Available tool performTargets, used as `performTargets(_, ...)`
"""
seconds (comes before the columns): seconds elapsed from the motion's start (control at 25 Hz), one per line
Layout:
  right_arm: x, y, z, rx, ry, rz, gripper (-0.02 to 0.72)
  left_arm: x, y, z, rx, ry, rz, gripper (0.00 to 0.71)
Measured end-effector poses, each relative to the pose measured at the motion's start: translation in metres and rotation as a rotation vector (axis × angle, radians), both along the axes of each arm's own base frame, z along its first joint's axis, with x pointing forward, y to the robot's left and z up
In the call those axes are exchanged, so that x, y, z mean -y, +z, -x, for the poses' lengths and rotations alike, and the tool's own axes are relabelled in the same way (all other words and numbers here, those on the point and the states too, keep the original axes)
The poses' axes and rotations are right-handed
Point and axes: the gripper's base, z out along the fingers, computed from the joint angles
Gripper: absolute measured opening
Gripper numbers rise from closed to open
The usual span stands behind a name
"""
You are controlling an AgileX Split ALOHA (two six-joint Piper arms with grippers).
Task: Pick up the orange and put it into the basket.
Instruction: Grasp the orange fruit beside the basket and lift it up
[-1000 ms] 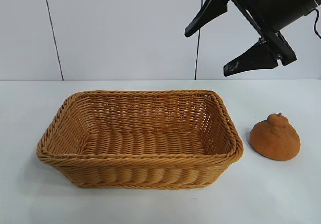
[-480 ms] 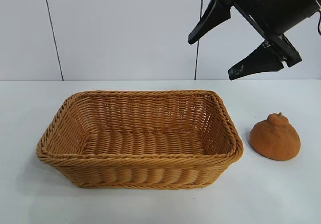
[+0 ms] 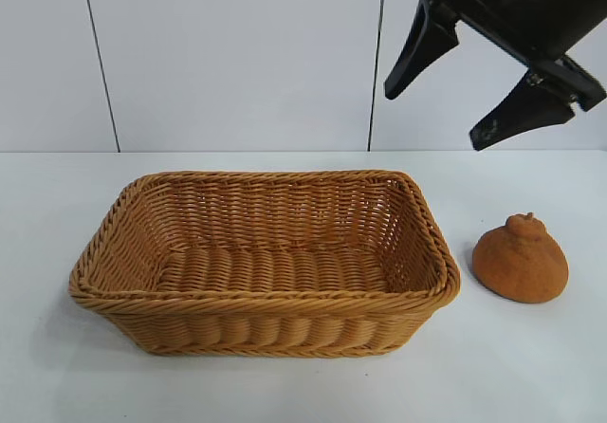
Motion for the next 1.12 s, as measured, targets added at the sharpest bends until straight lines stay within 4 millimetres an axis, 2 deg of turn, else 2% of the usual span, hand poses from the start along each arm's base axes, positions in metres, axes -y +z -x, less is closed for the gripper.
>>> performTargets(0.16, 0.020, 0.000, -0.004, -0.012, -0.063, -0.005, 0.620, 0.000, 0.000, 0.000, 0.000, 0.000, 0.000, 0.613)
performTargets(0.32, 0.035, -0.017, -0.014, -0.057, -0.103, -0.018, 0.620, 0.000, 0.000, 0.000, 0.000, 0.000, 0.000, 0.613)
performTargets(0.48, 0.033, -0.051, -0.028, -0.140, -0.094, -0.018, 0.620, 0.000, 0.000, 0.000, 0.001, 0.000, 0.000, 0.613)
performTargets(0.64, 0.032, -0.096, -0.042, -0.222, -0.099, -0.005, 0.620, 0.000, 0.000, 0.000, 0.001, 0.000, 0.000, 0.613)
performTargets(0.84, 0.033, -0.150, -0.050, -0.337, -0.097, 0.027, 0.620, 0.000, 0.000, 0.000, 0.001, 0.000, 0.000, 0.613)
performTargets(0.92, 0.033, -0.159, -0.051, -0.352, -0.098, 0.030, 0.620, 0.000, 0.000, 0.000, 0.001, 0.000, 0.000, 0.613)
performTargets(1.04, 0.033, -0.162, -0.052, -0.342, -0.100, 0.029, 0.607, 0.000, 0.000, 0.000, 0.001, 0.000, 0.000, 0.613)
performTargets(1.12, 0.033, -0.162, -0.053, -0.338, -0.098, 0.033, 0.513, 0.000, 0.000, 0.000, 0.001, 0.000, 0.000, 0.613)
